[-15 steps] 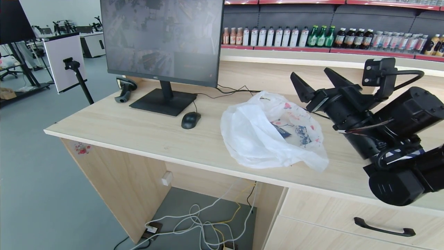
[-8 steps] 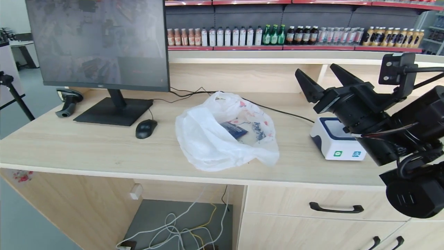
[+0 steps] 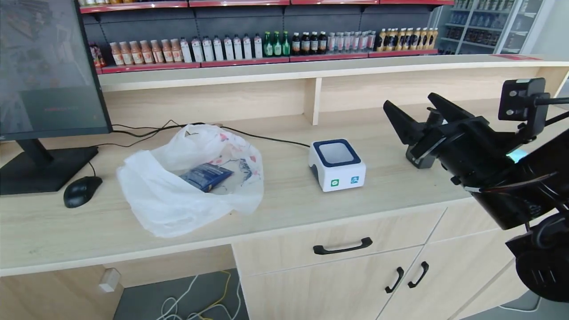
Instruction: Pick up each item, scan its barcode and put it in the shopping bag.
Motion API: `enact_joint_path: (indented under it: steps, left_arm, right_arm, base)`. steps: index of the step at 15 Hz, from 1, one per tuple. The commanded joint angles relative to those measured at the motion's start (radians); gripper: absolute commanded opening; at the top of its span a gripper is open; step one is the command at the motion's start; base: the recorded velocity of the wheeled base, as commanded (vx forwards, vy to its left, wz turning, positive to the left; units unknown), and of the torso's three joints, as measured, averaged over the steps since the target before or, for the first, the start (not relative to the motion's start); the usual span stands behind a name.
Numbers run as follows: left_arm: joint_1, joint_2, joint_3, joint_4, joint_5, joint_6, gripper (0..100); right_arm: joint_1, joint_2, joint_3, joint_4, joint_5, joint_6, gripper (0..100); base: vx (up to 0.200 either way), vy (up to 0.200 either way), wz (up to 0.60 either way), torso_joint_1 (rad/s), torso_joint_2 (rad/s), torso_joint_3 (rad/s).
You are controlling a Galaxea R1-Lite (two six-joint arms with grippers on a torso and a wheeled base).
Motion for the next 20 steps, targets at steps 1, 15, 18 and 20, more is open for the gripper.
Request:
enact_joint_path:
  steps: [1, 15, 18, 20]
  left_arm:
    - [0.000, 0.000, 0.000, 0.000, 0.000, -0.001, 100]
    - [0.000, 0.000, 0.000, -0.002, 0.002, -0.007, 100]
    - [0.000, 0.000, 0.000, -0.002, 0.002, -0.007, 100]
    - [0.000, 0.000, 0.000, -0.002, 0.002, -0.007, 100]
  right_arm:
    - [0.002, -0.005, 0.025, -0.002, 0.001, 0.001, 100]
    - [-0.008, -0.031, 0.120, -0.002, 0.016, -0.039, 100]
    - [-0.002, -0.015, 0.151, -0.002, 0.048, -0.038, 100]
    - [0.006, 0.012, 0.149, -0.002, 0.051, -0.039, 100]
  base:
    - [0.000, -0.200, 0.00, -0.002, 0.01, 0.002]
    - [0.000, -0.200, 0.13, 0.003, 0.00, 0.002]
    - [0.000, -0.200, 0.00, 0.001, 0.00, 0.002]
    - [0.200, -0.200, 0.00, 0.002, 0.00, 0.002]
